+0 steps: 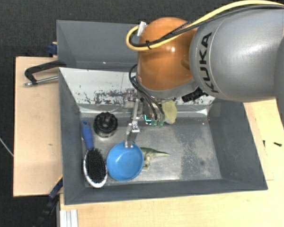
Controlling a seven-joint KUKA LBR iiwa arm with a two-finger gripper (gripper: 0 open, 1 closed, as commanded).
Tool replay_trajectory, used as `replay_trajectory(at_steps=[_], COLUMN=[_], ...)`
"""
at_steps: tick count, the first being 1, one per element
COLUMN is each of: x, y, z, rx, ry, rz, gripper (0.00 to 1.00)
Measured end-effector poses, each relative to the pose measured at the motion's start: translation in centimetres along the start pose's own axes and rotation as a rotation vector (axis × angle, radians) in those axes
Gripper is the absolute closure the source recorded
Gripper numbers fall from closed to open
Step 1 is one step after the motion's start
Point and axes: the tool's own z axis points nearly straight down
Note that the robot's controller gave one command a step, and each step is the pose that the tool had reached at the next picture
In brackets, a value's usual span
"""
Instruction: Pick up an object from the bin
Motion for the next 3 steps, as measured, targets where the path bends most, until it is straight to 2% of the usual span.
replay_trajectory(at_steps=[1,2,3], x=[-1.8,-1.5,-2.0], y=[1.2,1.0,1.1], z=[11.4,12.0,1.4], rx=[-0.007,-0.002,-0.004], ry=[-0.025,-0.012,-0.020], rz=[-0.072,-0.070,-0.064], gripper=[0.00,1.00,1.00])
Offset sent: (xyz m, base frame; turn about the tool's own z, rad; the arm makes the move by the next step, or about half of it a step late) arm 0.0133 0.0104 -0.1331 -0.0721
